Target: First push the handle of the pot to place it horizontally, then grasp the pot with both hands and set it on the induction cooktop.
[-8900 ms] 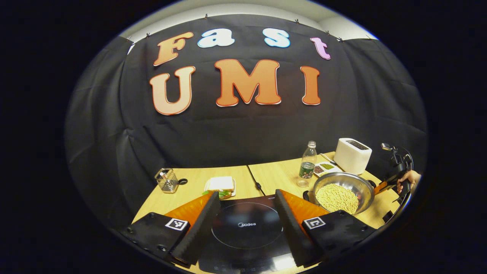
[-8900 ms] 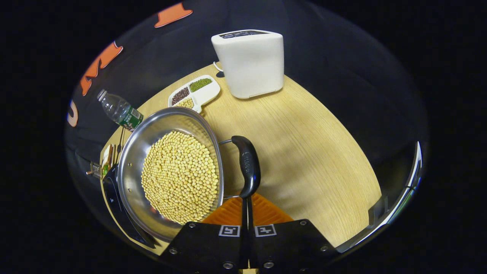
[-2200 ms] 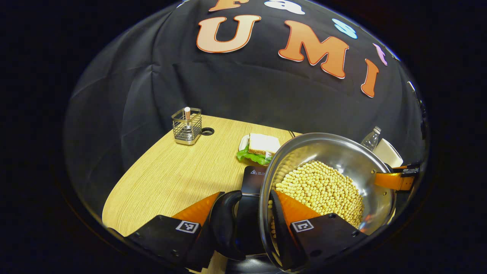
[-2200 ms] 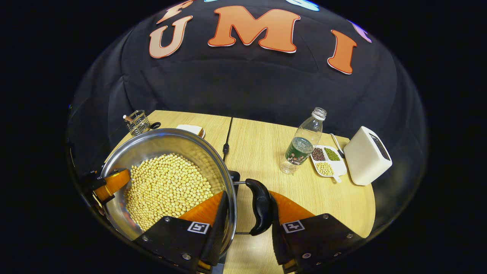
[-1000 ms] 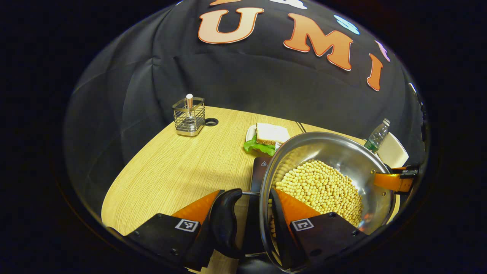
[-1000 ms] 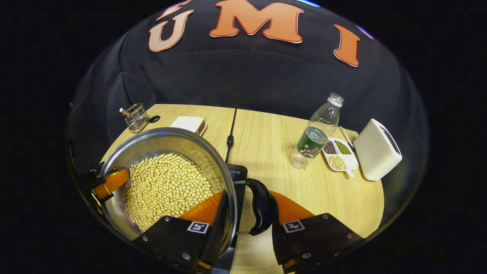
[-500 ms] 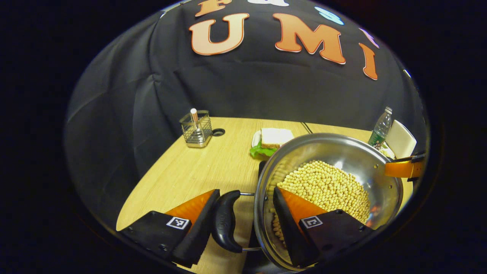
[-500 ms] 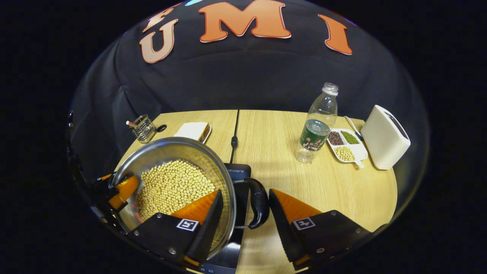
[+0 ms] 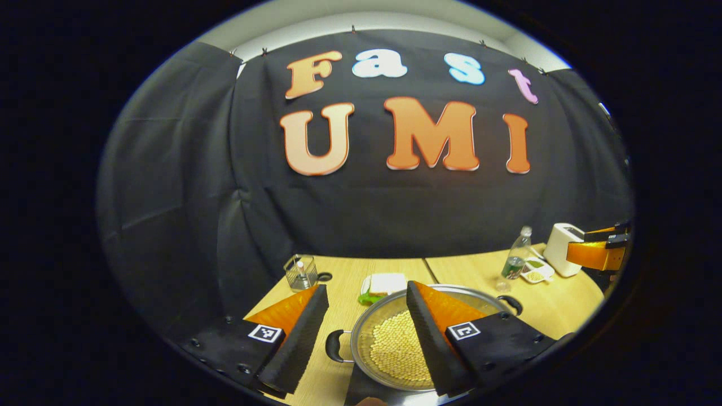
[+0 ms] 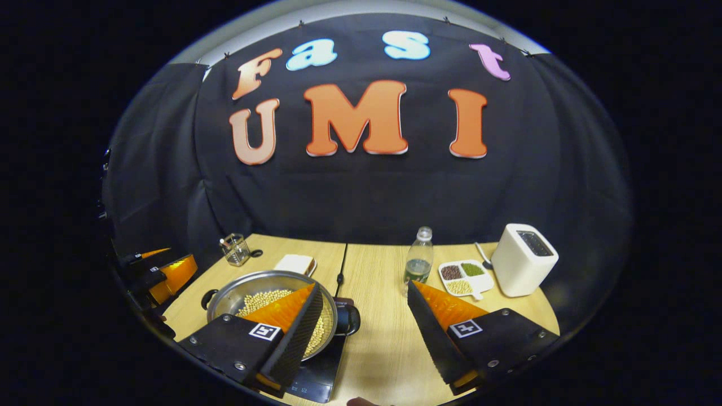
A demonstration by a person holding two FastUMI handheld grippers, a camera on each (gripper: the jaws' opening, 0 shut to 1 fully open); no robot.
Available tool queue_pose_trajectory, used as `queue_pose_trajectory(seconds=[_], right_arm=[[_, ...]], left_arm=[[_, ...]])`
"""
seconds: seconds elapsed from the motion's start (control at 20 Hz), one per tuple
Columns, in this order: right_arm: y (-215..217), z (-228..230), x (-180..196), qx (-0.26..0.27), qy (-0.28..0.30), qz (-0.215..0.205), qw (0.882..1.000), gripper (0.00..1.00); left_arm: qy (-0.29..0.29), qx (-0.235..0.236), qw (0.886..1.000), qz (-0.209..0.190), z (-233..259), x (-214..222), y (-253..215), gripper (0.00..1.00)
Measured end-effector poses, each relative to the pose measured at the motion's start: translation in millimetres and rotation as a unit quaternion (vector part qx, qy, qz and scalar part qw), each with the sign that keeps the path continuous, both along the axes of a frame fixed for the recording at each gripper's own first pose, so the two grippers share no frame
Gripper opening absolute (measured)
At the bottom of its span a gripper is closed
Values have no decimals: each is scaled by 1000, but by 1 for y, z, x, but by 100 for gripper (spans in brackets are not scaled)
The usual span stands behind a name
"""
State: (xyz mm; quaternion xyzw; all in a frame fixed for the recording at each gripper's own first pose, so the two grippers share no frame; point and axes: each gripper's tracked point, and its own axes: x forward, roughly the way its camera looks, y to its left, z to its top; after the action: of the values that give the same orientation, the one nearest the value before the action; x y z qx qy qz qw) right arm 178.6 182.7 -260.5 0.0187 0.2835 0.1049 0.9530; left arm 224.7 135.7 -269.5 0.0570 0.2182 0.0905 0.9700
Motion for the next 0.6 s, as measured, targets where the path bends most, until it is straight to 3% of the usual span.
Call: queue_pose_trajectory(seconds=[0.15,0.2,0.3,0.35,0.4,0.45,0.6], right_arm=[[-26,75,-21,10,-66,-3,998,93],[-34,99,-30,14,-88,-3,996,93],[-54,146,-50,18,-128,-1,992,93],[-66,167,-58,17,-148,1,989,93],[-78,185,-66,13,-166,-2,986,98],[-91,201,-76,10,-182,-8,983,94],[-135,250,-104,5,-223,-29,974,93]], left_arm=[[-61,5,998,-13,76,-17,-21,91],[-80,5,997,-15,100,-28,-32,96],[-111,-6,994,-21,147,-45,-51,91],[-124,-11,992,-27,168,-54,-59,96],[-134,-14,990,-32,186,-65,-65,96],[-145,-13,989,-33,203,-77,-68,96],[-178,-12,984,-26,243,-110,-69,100]])
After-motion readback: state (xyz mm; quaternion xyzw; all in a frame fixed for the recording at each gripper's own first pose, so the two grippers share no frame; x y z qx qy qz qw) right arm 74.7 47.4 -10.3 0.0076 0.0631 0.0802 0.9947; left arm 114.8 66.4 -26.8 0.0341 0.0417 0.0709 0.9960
